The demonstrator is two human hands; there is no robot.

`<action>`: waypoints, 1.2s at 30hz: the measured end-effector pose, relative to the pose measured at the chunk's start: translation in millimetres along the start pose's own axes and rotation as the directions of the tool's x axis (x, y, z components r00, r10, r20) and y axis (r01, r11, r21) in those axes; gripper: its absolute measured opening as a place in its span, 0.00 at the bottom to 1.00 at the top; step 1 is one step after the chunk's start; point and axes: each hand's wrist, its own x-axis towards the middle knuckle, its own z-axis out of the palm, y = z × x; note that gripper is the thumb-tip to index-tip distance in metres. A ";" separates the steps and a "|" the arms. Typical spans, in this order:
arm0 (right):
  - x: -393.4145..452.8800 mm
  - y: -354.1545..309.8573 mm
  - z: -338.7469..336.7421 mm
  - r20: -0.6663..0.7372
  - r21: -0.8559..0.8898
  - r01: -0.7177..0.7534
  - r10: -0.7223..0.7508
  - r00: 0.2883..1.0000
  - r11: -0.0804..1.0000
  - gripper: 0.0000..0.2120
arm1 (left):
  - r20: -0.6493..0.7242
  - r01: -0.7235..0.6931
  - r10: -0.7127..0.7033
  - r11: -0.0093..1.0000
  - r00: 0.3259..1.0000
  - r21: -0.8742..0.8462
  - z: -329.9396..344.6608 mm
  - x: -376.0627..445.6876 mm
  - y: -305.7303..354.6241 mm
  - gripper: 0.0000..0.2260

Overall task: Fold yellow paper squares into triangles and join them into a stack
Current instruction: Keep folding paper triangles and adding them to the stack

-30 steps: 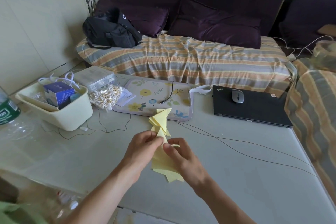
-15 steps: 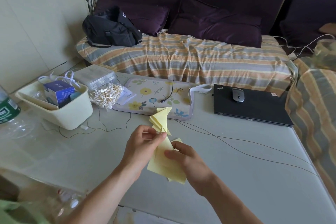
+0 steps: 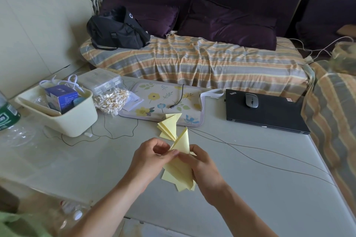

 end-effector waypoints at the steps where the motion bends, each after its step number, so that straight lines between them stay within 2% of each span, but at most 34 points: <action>1: 0.6 0.7 -0.3 -0.008 0.008 0.000 0.001 1.000 1.000 0.19 | 0.008 0.007 -0.007 1.000 1.000 -0.001 -0.2 0.5 -1.1 0.08; 8: 2.6 -0.2 -0.8 -0.006 -0.027 -0.001 0.001 1.000 1.000 0.18 | -0.005 -0.034 0.034 0.999 0.999 0.028 -2.8 3.0 -3.0 0.04; 13: 3.3 -6.7 -6.9 0.018 -0.046 0.016 -0.015 1.000 0.999 0.14 | 0.038 -0.146 0.141 0.964 0.989 0.221 -5.6 4.5 -0.3 0.04; 20: 0.3 -10.0 -5.1 0.066 0.009 0.008 -0.008 0.998 1.000 0.08 | 0.041 -0.306 0.305 0.926 0.952 0.222 -10.2 4.4 4.1 0.07; 24: 1.2 -9.4 -4.2 0.036 0.074 0.017 -0.020 0.999 0.997 0.09 | 0.088 -0.344 0.333 0.922 0.939 0.178 -9.6 2.7 4.2 0.09; 32: 1.3 -13.7 -5.2 0.045 0.134 0.002 -0.008 0.999 0.991 0.09 | 0.089 -0.381 0.371 0.894 0.924 0.234 -12.3 9.7 -0.2 0.09; 36: 4.0 -15.5 -9.6 -0.030 0.169 0.006 -0.001 1.000 0.986 0.06 | 0.095 -0.381 0.369 0.883 0.924 0.274 -15.6 12.5 -1.2 0.09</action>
